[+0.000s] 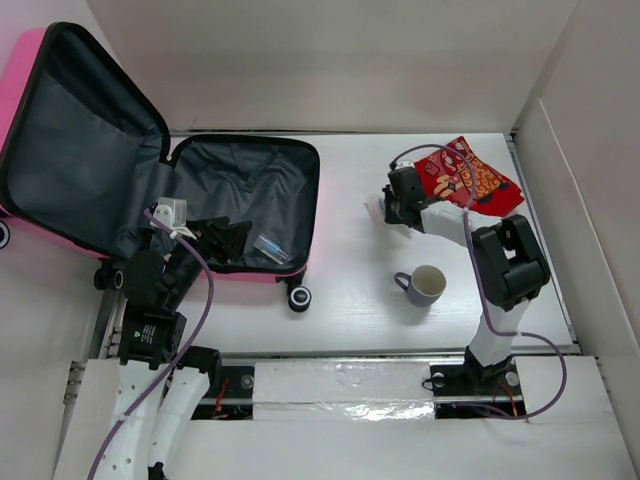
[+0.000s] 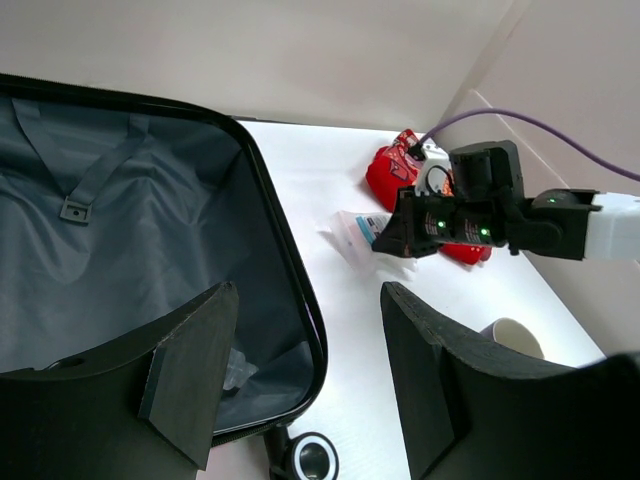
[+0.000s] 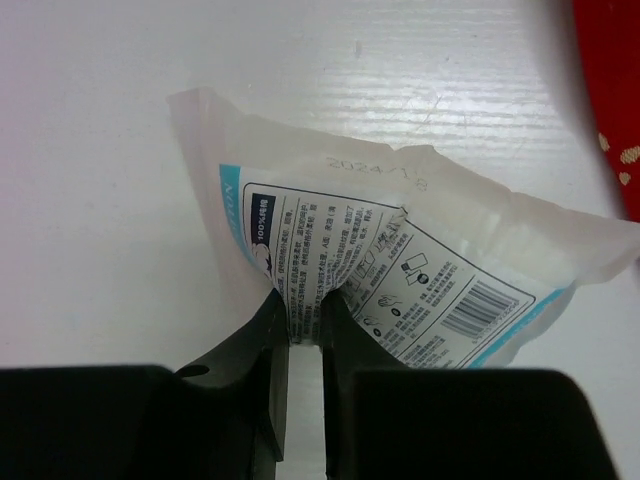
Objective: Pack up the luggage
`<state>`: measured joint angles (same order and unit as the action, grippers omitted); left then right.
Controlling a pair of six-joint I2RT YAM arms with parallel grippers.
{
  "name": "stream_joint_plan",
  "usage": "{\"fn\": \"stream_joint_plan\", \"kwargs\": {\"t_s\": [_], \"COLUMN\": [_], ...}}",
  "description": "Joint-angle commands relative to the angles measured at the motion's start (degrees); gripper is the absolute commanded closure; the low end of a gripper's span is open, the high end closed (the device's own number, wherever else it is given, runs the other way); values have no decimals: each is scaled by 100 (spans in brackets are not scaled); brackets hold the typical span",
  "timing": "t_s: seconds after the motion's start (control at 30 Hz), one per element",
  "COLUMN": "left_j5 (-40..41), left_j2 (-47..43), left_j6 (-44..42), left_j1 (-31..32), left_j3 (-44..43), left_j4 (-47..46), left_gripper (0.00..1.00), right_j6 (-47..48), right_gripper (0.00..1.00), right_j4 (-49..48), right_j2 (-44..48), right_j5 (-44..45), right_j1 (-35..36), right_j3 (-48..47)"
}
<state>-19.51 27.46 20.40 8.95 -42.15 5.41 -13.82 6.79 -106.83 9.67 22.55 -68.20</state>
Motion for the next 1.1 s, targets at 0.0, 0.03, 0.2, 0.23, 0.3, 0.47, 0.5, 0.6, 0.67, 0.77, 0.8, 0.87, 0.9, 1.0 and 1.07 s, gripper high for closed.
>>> {"fn": "stream_joint_plan", "kwargs": {"t_s": [0.0,0.03,0.2,0.23,0.3,0.47,0.5,0.6,0.67,0.77,0.8,0.87,0.9,1.0,1.07], "left_j5": [-44,-62,-71,-71,-97,131,123,105,96,18,0,-18,-35,-80,-62], "left_j2": [-4,-4,-13,-4,-30,-83,-118,-154,-145,-154,-154,-110,-92,-83,-66], "left_j6": [-63,-54,-54,-54,-45,-80,-80,-80,-80,-72,-63,-54,-54,-45,-45], "left_j1": [19,19,19,19,19,19,19,19,19,19,19,19,19,19,19], "left_j3": [-100,-100,-100,-100,-83,-100,-100,-118,-118,-109,-118,-127,-118,-109,-109], "left_j4": [-277,-286,-304,-295,-321,-225,-233,-233,-233,-260,-268,-286,-295,-330,-330], "left_gripper": [44,44,44,44,44,44,44,44,44,44,44,44,44,44,44], "right_j6": [55,108,240,249,240,240,231,249,170,-94,-190,-322,-471,-874,-1113], "right_gripper": [99,99,99,98,87,16,6,4,23,95,100,100,100,68,55], "right_j4": [16,7,-230,-265,-466,-590,-852,-820,-767,-696,-374,-91,241,987,1455], "right_j2": [617,793,1427,1402,1253,1014,1128,1699,2233,2849,3287,3754,3974,4905,5214], "right_j5": [140,245,-394,-744,-1158,-1583,-1530,-1048,-514,268,533,1217,1343,1537,1607], "right_j1": [293,486,1295,1470,1954,2316,2246,2001,1825,1429,1376,1375,1375,1428,1481], "right_j3": [220,229,-314,-525,-1269,-2092,-1970,-1189,-311,1048,1351,2044,2205,2592,2654]}}
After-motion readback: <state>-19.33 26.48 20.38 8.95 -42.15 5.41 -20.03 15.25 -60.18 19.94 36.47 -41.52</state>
